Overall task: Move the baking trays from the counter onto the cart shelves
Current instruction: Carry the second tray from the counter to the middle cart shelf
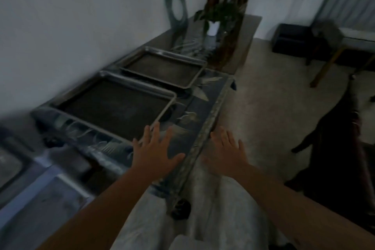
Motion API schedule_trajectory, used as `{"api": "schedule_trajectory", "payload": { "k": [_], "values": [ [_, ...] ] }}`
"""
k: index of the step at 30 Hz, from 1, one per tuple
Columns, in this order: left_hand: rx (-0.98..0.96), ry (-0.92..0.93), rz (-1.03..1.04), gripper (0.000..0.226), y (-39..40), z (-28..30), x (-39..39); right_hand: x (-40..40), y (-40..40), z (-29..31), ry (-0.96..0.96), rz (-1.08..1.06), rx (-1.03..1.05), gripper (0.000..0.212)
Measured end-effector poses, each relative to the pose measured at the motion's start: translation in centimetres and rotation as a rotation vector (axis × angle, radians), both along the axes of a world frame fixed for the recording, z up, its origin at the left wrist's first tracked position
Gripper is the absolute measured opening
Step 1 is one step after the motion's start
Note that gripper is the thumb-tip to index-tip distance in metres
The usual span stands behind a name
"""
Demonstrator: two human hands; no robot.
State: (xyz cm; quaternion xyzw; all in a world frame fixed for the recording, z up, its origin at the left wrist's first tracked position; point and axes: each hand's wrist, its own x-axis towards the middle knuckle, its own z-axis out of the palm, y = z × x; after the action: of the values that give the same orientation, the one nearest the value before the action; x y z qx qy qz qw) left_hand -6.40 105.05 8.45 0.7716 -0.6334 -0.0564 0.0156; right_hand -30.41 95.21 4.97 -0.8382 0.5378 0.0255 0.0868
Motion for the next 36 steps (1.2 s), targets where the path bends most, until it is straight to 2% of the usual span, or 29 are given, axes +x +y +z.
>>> {"api": "schedule_trajectory", "payload": {
  "k": [5, 9, 16, 21, 26, 31, 36],
  "values": [
    [0.047, -0.060, -0.092, 0.104, -7.8, 0.5, -5.7, -8.5, -5.1, 1.0, -0.020, -0.140, 0.000, 0.106],
    [0.090, -0.051, -0.167, 0.111, -14.2, 0.5, -9.7, -12.9, -9.1, 0.9, -0.007, -0.225, 0.022, 0.112],
    [0.082, -0.034, -0.265, 0.118, -26.1, -0.7, -12.2, -14.8, -17.2, -0.8, -0.042, -0.333, 0.015, 0.112],
    [0.086, -0.028, -0.315, 0.118, -34.5, 0.3, -12.5, -15.3, -23.6, 0.5, -0.032, -0.401, 0.048, 0.118],
    [0.107, -0.017, -0.347, 0.119, -42.5, 0.9, -13.0, -15.9, -29.8, 1.6, -0.029, -0.438, 0.036, 0.114],
    [0.126, -0.033, -0.327, 0.101, -47.8, 0.1, -13.4, -16.6, -36.0, 0.7, -0.012, -0.394, 0.031, 0.120],
    [0.155, -0.020, -0.216, 0.099, -52.9, -0.4, -13.3, -16.9, -45.0, -0.2, 0.008, -0.258, 0.060, 0.113]
  ]
}}
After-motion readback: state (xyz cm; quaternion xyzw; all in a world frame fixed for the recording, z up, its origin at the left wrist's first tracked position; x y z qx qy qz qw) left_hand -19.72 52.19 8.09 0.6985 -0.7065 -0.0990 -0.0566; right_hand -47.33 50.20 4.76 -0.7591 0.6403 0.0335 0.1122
